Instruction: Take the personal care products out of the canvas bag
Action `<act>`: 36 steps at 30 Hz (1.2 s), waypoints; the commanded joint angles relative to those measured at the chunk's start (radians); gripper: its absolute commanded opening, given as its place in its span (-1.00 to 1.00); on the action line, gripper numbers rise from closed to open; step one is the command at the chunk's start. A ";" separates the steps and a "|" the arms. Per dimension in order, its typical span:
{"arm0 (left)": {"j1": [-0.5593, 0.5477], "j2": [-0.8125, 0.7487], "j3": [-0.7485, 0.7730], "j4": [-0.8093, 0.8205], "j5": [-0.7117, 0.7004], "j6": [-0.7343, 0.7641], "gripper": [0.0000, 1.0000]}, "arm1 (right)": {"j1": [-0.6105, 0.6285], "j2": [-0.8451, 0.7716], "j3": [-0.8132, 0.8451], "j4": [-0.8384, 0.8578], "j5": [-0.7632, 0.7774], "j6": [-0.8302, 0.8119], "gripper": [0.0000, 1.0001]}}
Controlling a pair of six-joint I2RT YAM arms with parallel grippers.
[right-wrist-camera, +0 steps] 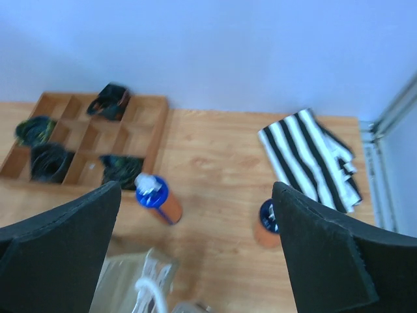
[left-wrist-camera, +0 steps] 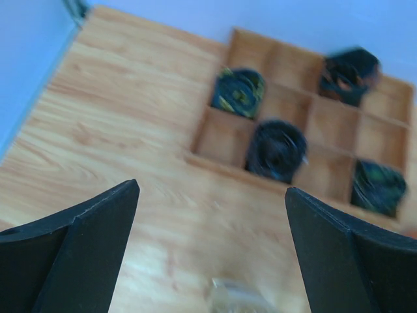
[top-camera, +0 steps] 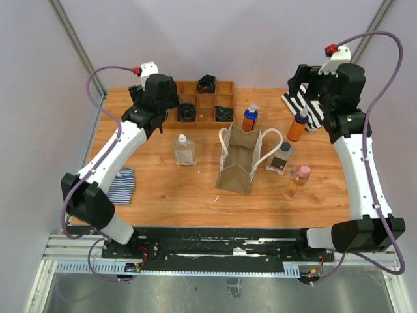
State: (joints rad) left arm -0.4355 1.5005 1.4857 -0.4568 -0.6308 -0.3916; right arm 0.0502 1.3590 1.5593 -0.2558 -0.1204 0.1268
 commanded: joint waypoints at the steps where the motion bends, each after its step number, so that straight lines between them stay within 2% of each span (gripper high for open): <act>1: 0.133 0.092 0.150 0.087 -0.034 0.130 0.99 | 0.014 -0.047 -0.064 -0.154 -0.073 0.007 0.97; 3: 0.144 0.103 0.162 0.056 0.029 0.136 0.99 | 0.016 -0.091 -0.109 -0.176 -0.053 -0.006 0.97; 6: 0.144 0.060 0.095 0.097 0.049 0.150 0.99 | 0.014 -0.175 -0.199 -0.130 -0.014 -0.050 0.97; 9: 0.144 0.014 0.038 0.156 0.070 0.170 0.99 | 0.011 -0.244 -0.284 -0.075 0.105 -0.063 0.97; 10: 0.157 0.091 0.085 0.067 0.027 0.120 0.99 | 0.008 -0.153 -0.212 -0.111 -0.016 -0.024 0.97; 36: 0.157 0.091 0.085 0.067 0.027 0.120 0.99 | 0.008 -0.153 -0.212 -0.111 -0.016 -0.024 0.97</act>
State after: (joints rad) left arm -0.2810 1.5887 1.5528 -0.3992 -0.5915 -0.2699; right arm 0.0582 1.2140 1.3235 -0.3794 -0.1310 0.0978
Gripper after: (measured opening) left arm 0.994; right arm 0.985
